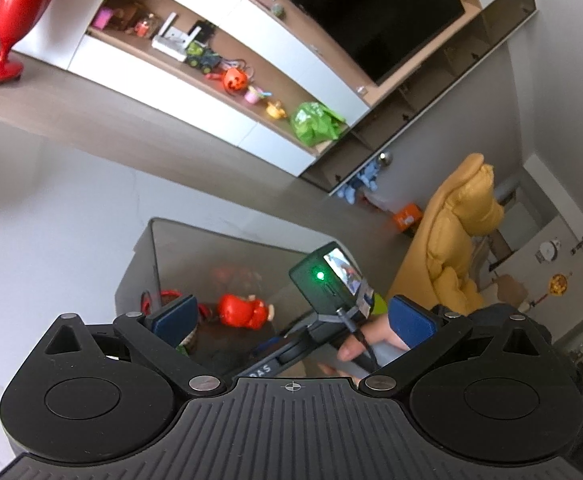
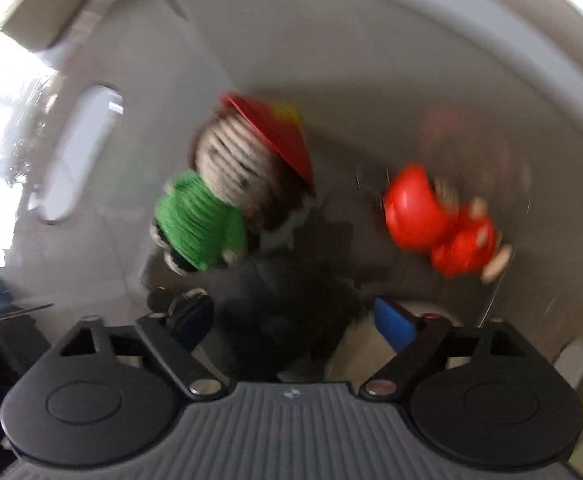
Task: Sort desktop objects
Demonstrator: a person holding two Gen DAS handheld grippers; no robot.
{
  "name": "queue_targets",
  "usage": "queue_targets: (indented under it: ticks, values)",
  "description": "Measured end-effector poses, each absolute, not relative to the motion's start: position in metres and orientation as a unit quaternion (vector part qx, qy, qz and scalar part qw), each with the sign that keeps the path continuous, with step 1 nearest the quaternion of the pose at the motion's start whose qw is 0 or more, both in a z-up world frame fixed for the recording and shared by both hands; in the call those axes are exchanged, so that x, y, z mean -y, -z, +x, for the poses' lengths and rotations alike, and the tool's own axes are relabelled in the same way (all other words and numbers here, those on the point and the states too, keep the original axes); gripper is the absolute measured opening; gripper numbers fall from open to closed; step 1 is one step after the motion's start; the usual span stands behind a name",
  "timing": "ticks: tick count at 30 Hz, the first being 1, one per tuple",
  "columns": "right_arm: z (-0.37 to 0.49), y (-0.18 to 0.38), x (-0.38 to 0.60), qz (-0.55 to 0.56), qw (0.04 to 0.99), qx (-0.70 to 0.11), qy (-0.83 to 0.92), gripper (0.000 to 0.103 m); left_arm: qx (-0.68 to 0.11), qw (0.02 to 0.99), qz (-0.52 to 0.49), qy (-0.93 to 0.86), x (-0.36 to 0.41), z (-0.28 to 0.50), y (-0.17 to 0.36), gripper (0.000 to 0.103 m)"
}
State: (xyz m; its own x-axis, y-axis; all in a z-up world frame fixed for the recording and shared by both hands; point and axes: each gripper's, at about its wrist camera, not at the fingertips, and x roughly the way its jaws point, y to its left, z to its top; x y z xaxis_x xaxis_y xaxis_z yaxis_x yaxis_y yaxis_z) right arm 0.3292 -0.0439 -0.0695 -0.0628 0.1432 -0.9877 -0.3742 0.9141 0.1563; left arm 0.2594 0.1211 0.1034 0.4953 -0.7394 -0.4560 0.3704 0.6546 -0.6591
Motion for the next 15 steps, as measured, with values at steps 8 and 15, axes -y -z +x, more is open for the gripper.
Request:
queue_targets:
  ticks: [8, 15]
  values:
    - [0.324, 0.037, 0.015, -0.189, 0.71, -0.649, -0.198, 0.072, -0.37, 0.83, -0.242, 0.34, -0.122, 0.257, -0.104, 0.103]
    - [0.349, 0.015, 0.069, -0.096, 0.778, -0.62, -0.016, 0.082, -0.365, 0.832, -0.268, 0.322, -0.134, 0.261, -0.103, 0.103]
